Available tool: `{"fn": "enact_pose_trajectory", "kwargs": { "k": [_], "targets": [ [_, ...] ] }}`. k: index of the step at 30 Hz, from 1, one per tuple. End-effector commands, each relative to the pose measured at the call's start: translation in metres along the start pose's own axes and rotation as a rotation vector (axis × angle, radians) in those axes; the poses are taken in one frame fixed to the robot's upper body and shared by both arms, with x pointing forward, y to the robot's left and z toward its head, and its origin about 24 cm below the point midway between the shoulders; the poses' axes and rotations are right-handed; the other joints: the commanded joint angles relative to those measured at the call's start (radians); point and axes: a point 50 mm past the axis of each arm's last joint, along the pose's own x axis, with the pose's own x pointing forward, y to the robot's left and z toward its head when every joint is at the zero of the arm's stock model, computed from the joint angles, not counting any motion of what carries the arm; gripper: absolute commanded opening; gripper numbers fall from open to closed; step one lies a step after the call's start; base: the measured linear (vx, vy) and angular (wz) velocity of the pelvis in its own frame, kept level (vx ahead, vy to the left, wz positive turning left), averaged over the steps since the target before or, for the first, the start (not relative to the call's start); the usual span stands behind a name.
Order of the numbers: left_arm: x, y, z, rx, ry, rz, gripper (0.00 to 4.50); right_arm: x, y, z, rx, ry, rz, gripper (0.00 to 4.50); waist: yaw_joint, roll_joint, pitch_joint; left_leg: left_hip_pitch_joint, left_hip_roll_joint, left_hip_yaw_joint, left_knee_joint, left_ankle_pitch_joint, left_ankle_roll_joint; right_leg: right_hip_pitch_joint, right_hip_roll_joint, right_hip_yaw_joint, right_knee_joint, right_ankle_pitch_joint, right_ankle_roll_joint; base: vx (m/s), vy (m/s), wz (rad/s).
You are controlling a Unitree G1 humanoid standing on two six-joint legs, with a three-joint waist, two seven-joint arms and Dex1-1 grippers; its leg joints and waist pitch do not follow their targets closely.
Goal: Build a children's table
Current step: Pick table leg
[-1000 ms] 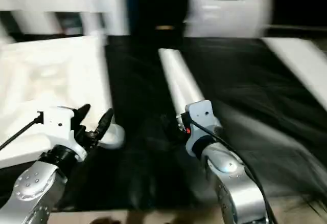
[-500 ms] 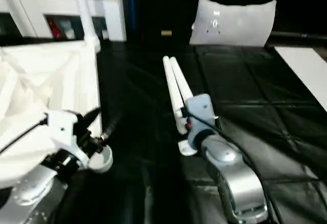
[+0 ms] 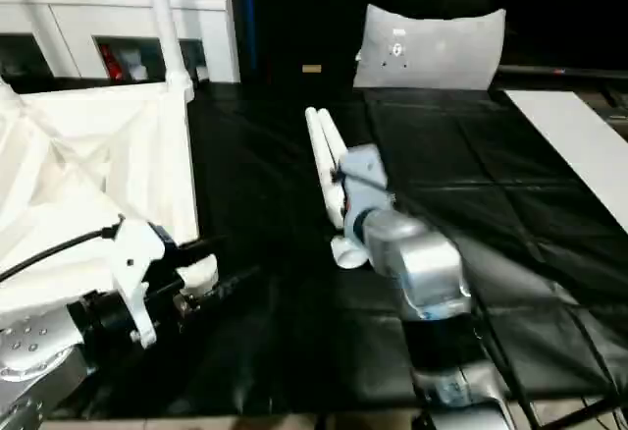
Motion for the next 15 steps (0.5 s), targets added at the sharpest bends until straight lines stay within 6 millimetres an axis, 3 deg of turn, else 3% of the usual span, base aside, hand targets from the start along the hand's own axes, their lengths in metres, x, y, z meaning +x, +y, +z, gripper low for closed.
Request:
{"fn": "enact_pose_trajectory", "kwargs": {
  "k": [1,2,4,6,7,8,9,10,11,12,13,14,15],
  "targets": [
    [0.000,-0.002,0.005,0.004,0.000,-0.038,3.51,0.004,-0.001,0.005,-0.002,0.020,-0.008,4.50,-0.008,0.020,-0.048,-0.012,0.025,-0.005,-0.099,-0.343,-0.026,0.048,-0.058,0.004,-0.088,-0.614,-0.036,-0.056,-0.010,-0.09],
    [-0.001,-0.002,0.006,0.007,0.005,-0.042,3.51,0.008,0.001,0.006,0.008,0.036,0.011,4.50,-0.007,0.023,-0.044,-0.011,0.032,-0.006,-0.104,-0.381,-0.026,0.047,-0.057,-0.005,-0.091,-0.603,-0.035,-0.051,-0.018,-0.05],
    [-0.001,0.000,0.006,0.011,0.006,-0.030,3.51,0.013,0.000,0.009,0.012,0.039,-0.004,4.50,-0.005,0.026,-0.043,0.005,0.034,0.000,-0.100,-0.417,-0.023,0.040,-0.057,-0.018,-0.103,-0.618,-0.030,-0.025,-0.009,-0.02],
    [-0.001,0.002,0.006,0.014,0.010,-0.019,3.51,0.016,0.003,0.009,0.029,0.044,0.022,4.50,-0.005,0.033,-0.040,-0.004,0.051,-0.004,-0.115,-0.456,-0.022,0.060,-0.058,-0.036,-0.093,-0.576,-0.027,0.000,0.000,0.00],
    [-0.002,0.003,0.005,0.014,0.014,-0.016,3.51,0.019,0.005,0.010,0.029,0.049,0.046,4.50,0.004,0.041,-0.035,-0.011,0.076,-0.005,-0.144,-0.527,-0.020,0.073,-0.051,-0.041,-0.063,-0.519,-0.033,-0.041,-0.060,0.04],
    [-0.002,0.003,0.005,0.014,0.014,-0.015,3.51,0.019,0.005,0.010,0.028,0.049,0.048,4.50,0.026,0.052,-0.030,-0.035,0.122,0.000,-0.200,-0.612,-0.016,0.102,-0.044,-0.027,0.050,-0.366,-0.058,-0.050,-0.119,0.15],
    [-0.002,0.003,0.005,0.014,0.015,-0.015,3.51,0.020,0.006,0.010,0.022,0.050,0.050,4.50,0.059,0.036,-0.024,-0.043,0.144,0.024,-0.229,-0.622,0.008,0.097,-0.042,0.018,0.129,-0.273,-0.048,-0.029,-0.105,0.17],
    [-0.002,0.003,0.005,0.012,0.016,-0.016,3.51,0.022,0.006,0.010,0.024,0.051,0.054,4.50,0.059,0.036,-0.024,-0.043,0.144,0.024,-0.229,-0.622,0.008,0.097,-0.042,0.018,0.129,-0.273,-0.048,0.038,-0.146,0.28],
    [-0.002,0.003,0.005,0.010,0.017,-0.017,3.51,0.024,0.006,0.011,0.024,0.052,0.056,4.50,0.060,-0.021,-0.001,0.168,-0.032,0.100,0.098,-0.343,-0.035,-0.174,-0.046,-0.014,-0.232,-1.126,0.092,0.070,-0.118,0.03],
    [-0.002,0.002,0.005,0.009,0.017,-0.017,3.51,0.025,0.006,0.011,0.027,0.049,0.057,4.50,0.043,-0.020,-0.021,0.097,-0.030,0.066,0.116,-0.191,0.012,-0.084,-0.130,0.016,-0.201,-1.250,0.092,0.070,-0.118,0.03],
    [-0.002,0.002,0.005,0.009,0.015,-0.014,3.51,0.026,0.006,0.012,0.022,0.044,0.054,4.50,0.052,-0.011,-0.031,0.073,-0.014,0.061,0.082,-0.197,0.025,-0.035,-0.138,-0.009,-0.189,-1.189,0.104,0.042,-0.014,-0.28],
    [-0.001,0.002,0.005,0.009,0.013,-0.012,3.51,0.026,0.005,0.013,0.019,0.041,0.052,4.50,0.057,0.012,-0.045,0.075,0.010,0.054,0.031,-0.233,0.026,-0.001,-0.132,-0.047,-0.167,-1.046,0.106,0.051,0.019,-0.23],
    [-0.001,0.006,0.006,0.007,-0.008,0.033,3.51,0.025,0.006,0.016,0.028,0.002,0.063,4.50,0.085,0.069,-0.043,-0.070,0.166,-0.014,-0.174,-0.512,0.027,0.138,-0.063,-0.057,0.152,-0.417,0.048,0.051,0.019,-0.23]
  ]
}}
